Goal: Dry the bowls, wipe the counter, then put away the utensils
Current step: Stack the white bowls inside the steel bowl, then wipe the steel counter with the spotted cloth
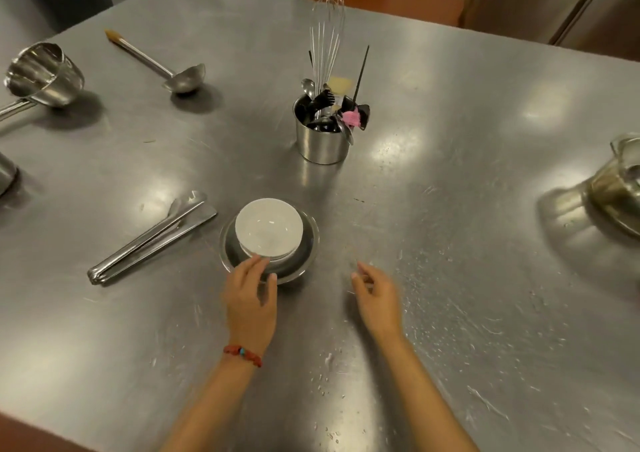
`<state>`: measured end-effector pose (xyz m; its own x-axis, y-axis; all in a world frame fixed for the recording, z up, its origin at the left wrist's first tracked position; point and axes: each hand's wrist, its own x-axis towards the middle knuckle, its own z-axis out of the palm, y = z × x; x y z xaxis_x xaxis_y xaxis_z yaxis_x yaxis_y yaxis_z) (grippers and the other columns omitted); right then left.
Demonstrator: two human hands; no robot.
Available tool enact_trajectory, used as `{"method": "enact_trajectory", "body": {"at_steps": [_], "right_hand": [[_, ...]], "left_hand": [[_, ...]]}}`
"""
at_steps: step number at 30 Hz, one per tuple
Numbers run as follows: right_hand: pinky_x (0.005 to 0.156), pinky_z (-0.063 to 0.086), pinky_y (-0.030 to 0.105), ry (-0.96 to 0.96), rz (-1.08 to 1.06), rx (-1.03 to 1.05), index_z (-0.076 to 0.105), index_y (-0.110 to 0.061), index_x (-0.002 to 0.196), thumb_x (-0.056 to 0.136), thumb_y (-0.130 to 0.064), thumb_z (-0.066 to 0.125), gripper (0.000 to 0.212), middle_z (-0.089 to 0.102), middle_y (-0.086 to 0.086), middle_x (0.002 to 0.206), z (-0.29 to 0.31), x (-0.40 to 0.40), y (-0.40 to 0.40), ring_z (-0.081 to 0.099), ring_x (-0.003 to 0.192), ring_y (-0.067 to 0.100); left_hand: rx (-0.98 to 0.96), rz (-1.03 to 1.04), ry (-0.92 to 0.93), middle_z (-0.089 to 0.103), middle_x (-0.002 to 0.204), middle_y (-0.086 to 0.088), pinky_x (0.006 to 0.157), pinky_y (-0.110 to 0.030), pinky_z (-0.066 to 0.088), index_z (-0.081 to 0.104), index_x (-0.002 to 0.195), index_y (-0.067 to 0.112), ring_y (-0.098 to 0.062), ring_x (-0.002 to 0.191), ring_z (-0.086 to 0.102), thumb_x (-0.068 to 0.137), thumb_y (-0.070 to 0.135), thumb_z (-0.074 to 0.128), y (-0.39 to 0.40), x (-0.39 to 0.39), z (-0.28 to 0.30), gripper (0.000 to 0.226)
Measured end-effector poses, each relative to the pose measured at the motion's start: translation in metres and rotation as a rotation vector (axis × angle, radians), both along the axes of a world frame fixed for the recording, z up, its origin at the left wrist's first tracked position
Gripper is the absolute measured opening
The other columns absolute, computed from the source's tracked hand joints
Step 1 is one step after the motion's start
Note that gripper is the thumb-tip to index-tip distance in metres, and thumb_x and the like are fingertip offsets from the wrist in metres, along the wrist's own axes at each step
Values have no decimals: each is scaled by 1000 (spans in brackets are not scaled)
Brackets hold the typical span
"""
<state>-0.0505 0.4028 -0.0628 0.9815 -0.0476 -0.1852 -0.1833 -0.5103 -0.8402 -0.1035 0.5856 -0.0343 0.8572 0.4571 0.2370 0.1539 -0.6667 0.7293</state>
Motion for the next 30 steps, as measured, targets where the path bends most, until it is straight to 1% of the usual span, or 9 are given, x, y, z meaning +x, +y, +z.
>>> {"method": "enact_trajectory", "body": {"at_steps": [3,8,10,13,17,19,22,24,30], "right_hand": [[108,31,33,-73,98,-263,51,-15,130,94,-27,49,38,51,8,137,-1,-25,-50,45,126,23],[110,26,32,-121,145,-571,41,-16,137,97,-34,40,44,42,6,144,5,-62,-151,38,132,23],[110,26,34,-113,115,-585,42,-14,136,96,-32,41,44,43,8,144,8,-76,-195,38,132,25],[109,29,36,-98,40,-575,46,-11,133,95,-29,46,42,46,11,141,12,-90,-262,42,129,28],[110,23,32,-65,-42,-582,42,-13,136,95,-31,44,44,41,9,145,13,-105,-349,36,133,24],[110,24,32,-57,-93,-598,42,-12,136,95,-31,43,44,41,8,144,13,-112,-389,36,133,24],[110,25,35,-21,-197,-616,42,-12,136,94,-31,45,46,42,9,144,13,-117,-440,36,133,24],[108,27,37,13,-270,-622,43,-11,134,93,-29,47,45,43,10,142,13,-117,-468,38,130,27],[100,35,42,103,-409,-614,41,-9,132,92,-30,49,46,45,14,137,10,-106,-523,41,123,31]], "left_hand": [[127,-222,73,66,108,-23,90,-47,47,65,105,-2,-37,102,62,91,34,43,-49,-15,-6,45],[318,-460,218,69,106,-19,87,-38,46,68,100,1,-37,97,66,90,34,35,-131,-26,-14,48],[364,-508,266,69,106,-19,82,-40,52,68,100,2,-36,97,66,96,41,18,-171,-28,-13,63],[418,-557,283,69,106,-19,91,-39,35,68,100,2,-36,97,66,92,39,28,-236,-31,-9,55],[461,-612,285,70,103,-19,87,-36,31,69,98,2,-37,95,67,92,39,27,-323,-31,-9,57],[460,-643,291,70,102,-20,88,-39,35,69,98,1,-37,94,67,85,36,35,-362,-30,-7,50],[467,-701,290,70,101,-20,77,-44,55,69,98,1,-37,94,67,78,31,38,-410,-27,0,47],[492,-725,280,70,103,-20,75,-52,53,69,99,1,-38,95,66,78,31,38,-435,-24,4,47],[524,-777,324,70,102,-19,73,-54,53,69,99,2,-37,93,67,78,31,37,-477,-18,6,48]]}}
